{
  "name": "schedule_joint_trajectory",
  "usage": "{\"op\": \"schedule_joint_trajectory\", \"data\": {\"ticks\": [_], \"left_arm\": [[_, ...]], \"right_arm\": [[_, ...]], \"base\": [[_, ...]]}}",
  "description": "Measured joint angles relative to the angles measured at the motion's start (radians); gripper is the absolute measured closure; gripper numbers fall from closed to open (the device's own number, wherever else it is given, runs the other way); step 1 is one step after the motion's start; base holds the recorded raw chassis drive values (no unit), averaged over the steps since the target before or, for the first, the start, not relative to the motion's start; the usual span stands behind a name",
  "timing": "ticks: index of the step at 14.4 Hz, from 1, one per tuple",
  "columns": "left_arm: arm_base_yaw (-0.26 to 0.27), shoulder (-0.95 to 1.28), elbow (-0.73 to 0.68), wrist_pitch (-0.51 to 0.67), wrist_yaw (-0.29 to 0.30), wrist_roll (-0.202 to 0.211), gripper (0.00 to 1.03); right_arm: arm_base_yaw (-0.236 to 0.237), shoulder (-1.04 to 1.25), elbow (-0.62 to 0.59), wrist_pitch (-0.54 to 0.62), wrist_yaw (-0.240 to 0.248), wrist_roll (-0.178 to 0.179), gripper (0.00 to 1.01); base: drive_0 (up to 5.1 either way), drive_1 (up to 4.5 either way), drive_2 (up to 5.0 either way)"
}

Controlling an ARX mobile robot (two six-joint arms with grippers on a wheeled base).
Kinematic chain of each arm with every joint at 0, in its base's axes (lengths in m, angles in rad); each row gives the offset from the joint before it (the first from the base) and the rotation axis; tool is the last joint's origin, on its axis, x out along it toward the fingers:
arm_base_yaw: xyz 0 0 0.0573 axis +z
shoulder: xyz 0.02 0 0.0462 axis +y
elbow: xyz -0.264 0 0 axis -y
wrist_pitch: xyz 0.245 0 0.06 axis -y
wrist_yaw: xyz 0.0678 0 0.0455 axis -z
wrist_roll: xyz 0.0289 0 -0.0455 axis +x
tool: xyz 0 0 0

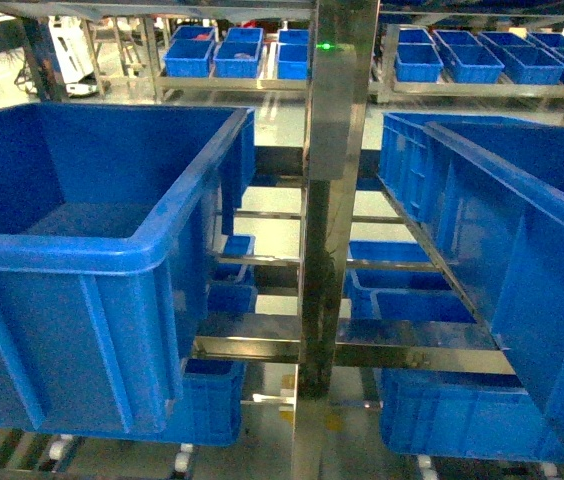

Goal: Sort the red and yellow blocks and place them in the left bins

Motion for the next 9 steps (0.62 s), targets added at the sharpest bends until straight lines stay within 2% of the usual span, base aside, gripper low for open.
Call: {"op": "schedule_joint_trajectory", "data": {"ticks": [2, 3, 4, 5, 6, 8, 9], "left_arm": [[0.000, 0.000, 0.000, 0.000, 0.000, 0.000, 0.76], [0.000, 0.000, 0.000, 0.000, 0.000, 0.000, 0.76], [0.000, 0.000, 0.000, -0.001, 0.000, 0.000, 0.76], [0.000, 0.000, 0.000, 0.000, 0.000, 0.000, 0.76], [0.000, 0.000, 0.000, -0.001, 0.000, 0.000, 0.76], [0.000, 0.000, 0.000, 0.000, 0.000, 0.000, 0.76], [0.000, 0.000, 0.000, 0.000, 0.000, 0.000, 0.76]], "right_arm": [[-0.035, 0.057, 0.058, -0.111, -0.097, 0.090, 0.74], [-0.045, 0.120, 0.102, -0.118, -0.121, 0.122, 0.74], [-0.044, 0.201, 0.153, -0.089, -0.119, 0.130, 0.74], [-0.045, 0.278, 0.209, -0.087, -0.109, 0.122, 0.74], [-0.053, 0.359, 0.272, -0.098, -0.093, 0.098, 0.74], [-0.089, 0.470, 0.351, -0.113, -0.068, 0.035, 0.74], [-0.111, 0.530, 0.369, -0.105, -0.040, -0.007, 0.74]], "base": [[0.0, 0.00, 0.0], [0.0, 0.00, 0.0], [0.0, 0.00, 0.0], [0.0, 0.00, 0.0], [0.0, 0.00, 0.0], [0.0, 0.00, 0.0], [0.0, 0.00, 0.0]]}}
